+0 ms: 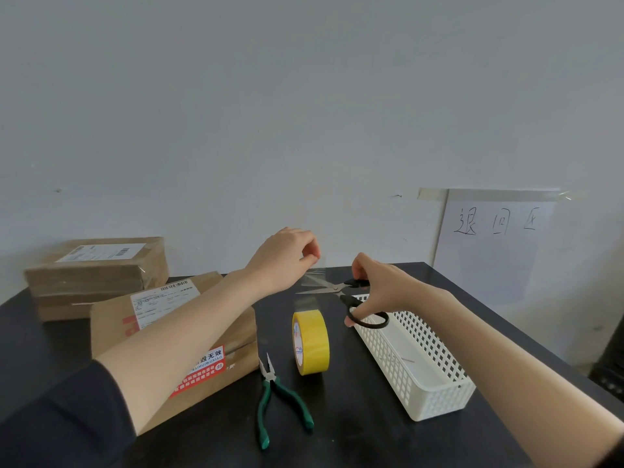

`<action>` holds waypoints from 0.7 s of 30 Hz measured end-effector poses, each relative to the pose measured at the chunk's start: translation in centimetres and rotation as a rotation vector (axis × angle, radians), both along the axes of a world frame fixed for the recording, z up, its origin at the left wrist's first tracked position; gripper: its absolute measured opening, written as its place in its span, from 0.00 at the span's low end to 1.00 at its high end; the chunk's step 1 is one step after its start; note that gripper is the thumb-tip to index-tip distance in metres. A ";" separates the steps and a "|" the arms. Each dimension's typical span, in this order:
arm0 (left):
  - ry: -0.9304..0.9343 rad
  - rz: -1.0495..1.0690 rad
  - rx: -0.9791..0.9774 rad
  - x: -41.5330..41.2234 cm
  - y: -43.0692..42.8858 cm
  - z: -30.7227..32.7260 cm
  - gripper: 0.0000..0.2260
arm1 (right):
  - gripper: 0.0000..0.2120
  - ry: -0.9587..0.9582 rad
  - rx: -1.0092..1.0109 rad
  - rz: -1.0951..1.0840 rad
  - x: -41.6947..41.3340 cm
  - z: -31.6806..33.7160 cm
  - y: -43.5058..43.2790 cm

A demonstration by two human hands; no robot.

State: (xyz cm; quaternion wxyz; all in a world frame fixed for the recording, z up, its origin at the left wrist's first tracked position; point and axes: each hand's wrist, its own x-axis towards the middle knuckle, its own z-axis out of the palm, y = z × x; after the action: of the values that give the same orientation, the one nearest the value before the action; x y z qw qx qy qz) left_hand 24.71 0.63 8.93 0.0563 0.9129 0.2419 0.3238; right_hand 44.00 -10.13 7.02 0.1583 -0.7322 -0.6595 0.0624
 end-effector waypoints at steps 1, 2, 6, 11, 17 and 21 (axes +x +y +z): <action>0.001 0.000 0.002 0.0 0.0 0.0 0.04 | 0.36 0.020 0.017 0.000 -0.1 0.0 0.0; 0.004 0.000 0.001 -0.1 0.0 0.0 0.04 | 0.36 0.035 0.028 -0.005 -0.1 0.2 0.0; -0.004 0.000 -0.004 -0.4 0.2 -0.2 0.04 | 0.36 0.063 0.035 -0.048 -0.1 0.7 0.0; -0.011 0.007 -0.001 -0.7 0.4 -0.4 0.04 | 0.24 0.128 0.007 -0.142 -0.6 0.4 0.0; -0.012 0.009 -0.005 -1.1 0.1 -0.9 0.03 | 0.17 0.234 -0.050 -0.265 -2.7 -1.6 0.2; -0.012 0.015 -0.020 -1.5 0.1 -1.5 0.03 | 0.14 0.244 0.020 -0.332 -4.2 -3.8 -0.1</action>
State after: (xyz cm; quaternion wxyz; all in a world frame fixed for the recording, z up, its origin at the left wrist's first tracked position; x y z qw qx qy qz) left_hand 23.20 0.70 7.46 0.0644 0.9086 0.2515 0.3273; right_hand 39.83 -10.19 3.22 0.2524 -0.8163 -0.5062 0.1170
